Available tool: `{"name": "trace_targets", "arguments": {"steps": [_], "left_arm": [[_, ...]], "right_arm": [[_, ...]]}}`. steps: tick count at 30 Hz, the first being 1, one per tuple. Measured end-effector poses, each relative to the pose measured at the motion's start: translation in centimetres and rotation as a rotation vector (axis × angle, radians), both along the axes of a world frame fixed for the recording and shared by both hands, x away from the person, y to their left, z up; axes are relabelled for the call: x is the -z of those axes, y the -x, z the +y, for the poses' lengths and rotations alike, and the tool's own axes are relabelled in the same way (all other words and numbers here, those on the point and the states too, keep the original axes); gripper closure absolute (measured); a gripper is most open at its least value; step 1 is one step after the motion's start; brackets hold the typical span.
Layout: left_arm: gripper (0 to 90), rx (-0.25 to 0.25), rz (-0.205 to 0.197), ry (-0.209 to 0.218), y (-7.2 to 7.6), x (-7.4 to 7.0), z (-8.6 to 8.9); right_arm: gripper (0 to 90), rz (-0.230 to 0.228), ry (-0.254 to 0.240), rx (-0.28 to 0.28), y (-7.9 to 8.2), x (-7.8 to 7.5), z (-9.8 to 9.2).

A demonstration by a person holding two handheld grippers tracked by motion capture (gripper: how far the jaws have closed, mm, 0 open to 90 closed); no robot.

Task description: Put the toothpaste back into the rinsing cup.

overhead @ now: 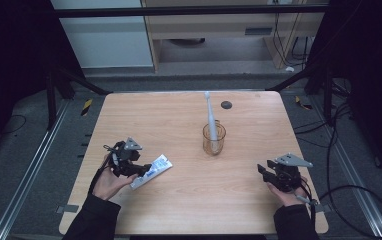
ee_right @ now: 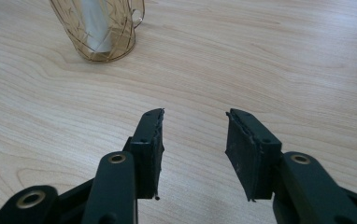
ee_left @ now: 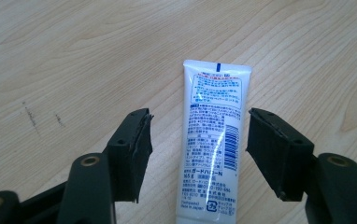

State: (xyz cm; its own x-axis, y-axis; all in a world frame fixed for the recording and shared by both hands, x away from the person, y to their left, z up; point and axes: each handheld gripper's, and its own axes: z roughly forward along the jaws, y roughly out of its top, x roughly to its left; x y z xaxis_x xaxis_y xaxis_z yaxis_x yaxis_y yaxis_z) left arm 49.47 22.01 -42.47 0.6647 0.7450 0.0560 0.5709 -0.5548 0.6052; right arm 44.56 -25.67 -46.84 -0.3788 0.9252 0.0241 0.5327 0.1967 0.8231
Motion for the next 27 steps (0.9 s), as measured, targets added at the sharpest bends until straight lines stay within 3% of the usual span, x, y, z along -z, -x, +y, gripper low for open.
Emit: {"name": "trace_targets", "arguments": {"steps": [9, 27], "left_arm": [[37.7, 0.026, 0.043, -0.069, -0.8, 1.4, -1.4], [37.7, 0.079, 0.112, -0.160, -2.1, 3.1, -2.8]], "right_arm": [[54.4, 0.004, 0.001, -0.009, -0.3, 0.0, 0.2], [53.7, 0.017, 0.008, -0.026, -0.5, 0.1, 0.6]]}}
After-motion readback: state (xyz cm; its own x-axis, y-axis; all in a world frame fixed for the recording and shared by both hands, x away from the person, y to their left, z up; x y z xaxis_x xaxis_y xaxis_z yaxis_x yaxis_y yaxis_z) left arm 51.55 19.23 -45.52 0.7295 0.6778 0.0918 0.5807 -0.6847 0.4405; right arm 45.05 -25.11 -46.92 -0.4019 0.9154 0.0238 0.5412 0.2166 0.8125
